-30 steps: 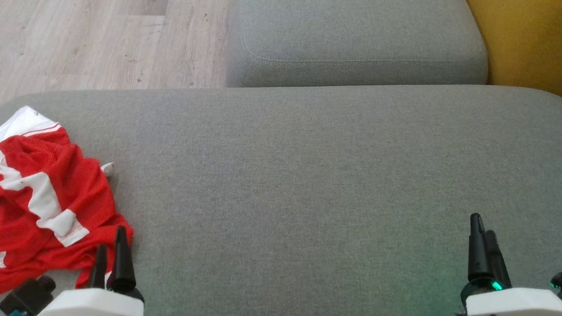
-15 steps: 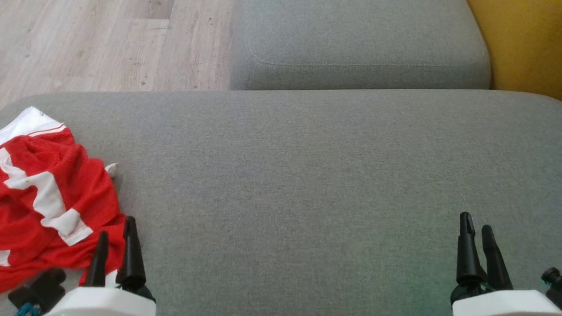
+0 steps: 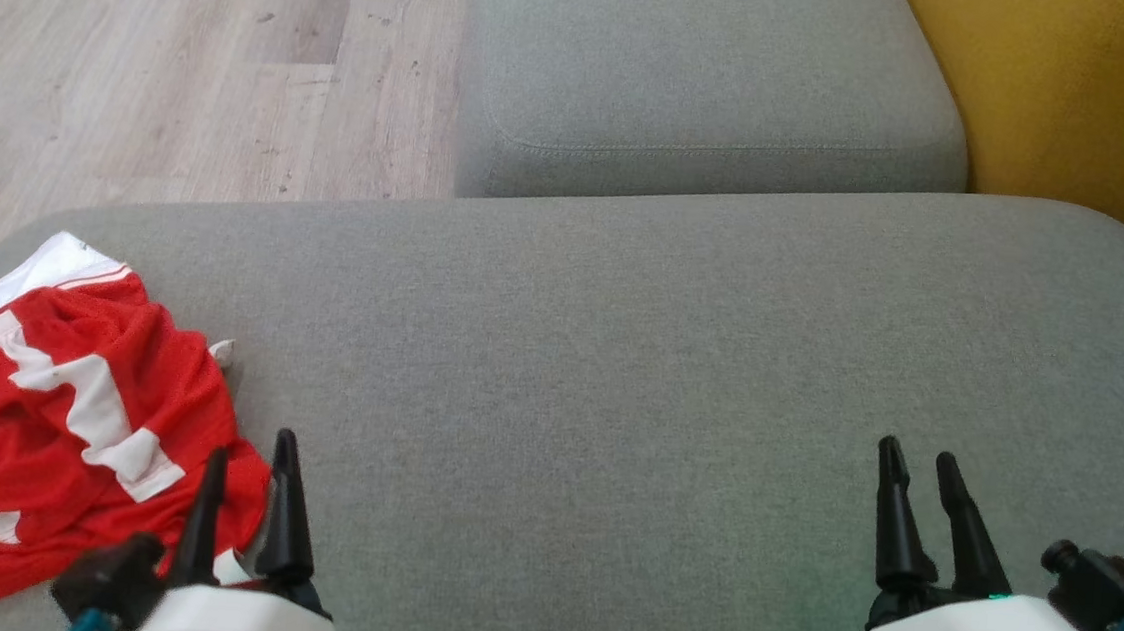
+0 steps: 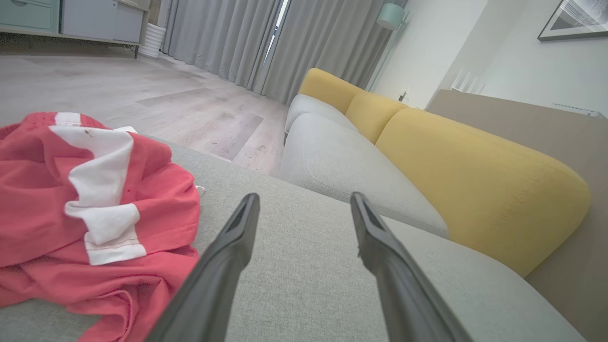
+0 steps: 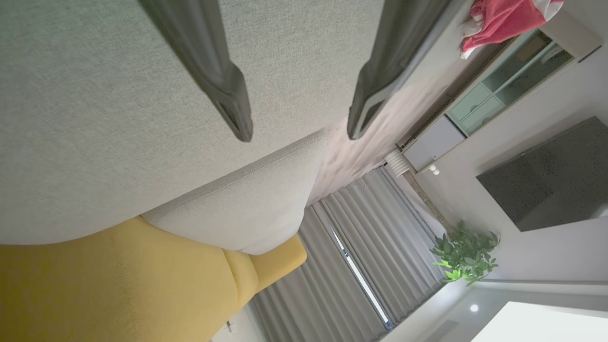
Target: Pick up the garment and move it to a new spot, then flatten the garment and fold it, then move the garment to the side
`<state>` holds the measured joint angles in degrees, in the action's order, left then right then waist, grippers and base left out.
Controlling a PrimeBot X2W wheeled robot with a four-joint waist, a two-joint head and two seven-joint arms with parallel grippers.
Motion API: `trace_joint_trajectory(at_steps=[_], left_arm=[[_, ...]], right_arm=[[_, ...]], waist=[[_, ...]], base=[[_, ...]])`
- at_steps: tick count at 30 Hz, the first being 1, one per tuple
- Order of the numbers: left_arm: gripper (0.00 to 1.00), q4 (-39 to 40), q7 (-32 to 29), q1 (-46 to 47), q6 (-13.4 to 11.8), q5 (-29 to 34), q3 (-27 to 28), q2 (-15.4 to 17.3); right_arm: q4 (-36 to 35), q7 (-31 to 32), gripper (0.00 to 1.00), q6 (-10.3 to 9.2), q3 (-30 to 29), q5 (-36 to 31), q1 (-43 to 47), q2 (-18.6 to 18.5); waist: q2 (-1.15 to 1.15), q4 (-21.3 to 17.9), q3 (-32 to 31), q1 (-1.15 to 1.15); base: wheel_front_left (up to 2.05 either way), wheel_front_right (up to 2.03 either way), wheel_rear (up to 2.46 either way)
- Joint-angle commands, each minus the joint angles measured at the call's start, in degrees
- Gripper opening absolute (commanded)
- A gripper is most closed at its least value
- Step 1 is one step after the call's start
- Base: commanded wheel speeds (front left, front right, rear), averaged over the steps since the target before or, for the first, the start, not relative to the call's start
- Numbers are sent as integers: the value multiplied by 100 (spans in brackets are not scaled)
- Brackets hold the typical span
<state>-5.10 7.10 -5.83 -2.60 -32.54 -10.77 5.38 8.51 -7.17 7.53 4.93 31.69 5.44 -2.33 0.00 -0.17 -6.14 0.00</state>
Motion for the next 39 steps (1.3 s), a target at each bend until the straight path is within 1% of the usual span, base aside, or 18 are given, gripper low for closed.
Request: trace_joint_trajectory(at_steps=[1,5,13,27,39], left_arm=[[100,238,85,148,-53,186,71,86],[100,232,153,109,-64,478,-70,110],[100,273,288,-4,-195,1010,-208,76],[100,413,509,-174,-309,1931,-296,96],[100,526,714,-342,-392,2774,-330,49]], right_arm=[[-243,-82,100,-3,118,-182,-151,-41],[-281,-150,100,-3,178,-485,-101,-42],[-363,-285,100,-3,328,-1081,-34,-45],[-496,-505,100,-4,517,-1948,90,-49],[-608,-708,100,-4,620,-2815,203,-53]], waist=[[0,2,-10,0],[0,21,-55,0],[0,8,-127,0],[0,-61,-262,0],[0,-59,-354,0]], base=[[0,0,0],[0,0,0],[0,0,0],[0,0,0],[0,0,0]])
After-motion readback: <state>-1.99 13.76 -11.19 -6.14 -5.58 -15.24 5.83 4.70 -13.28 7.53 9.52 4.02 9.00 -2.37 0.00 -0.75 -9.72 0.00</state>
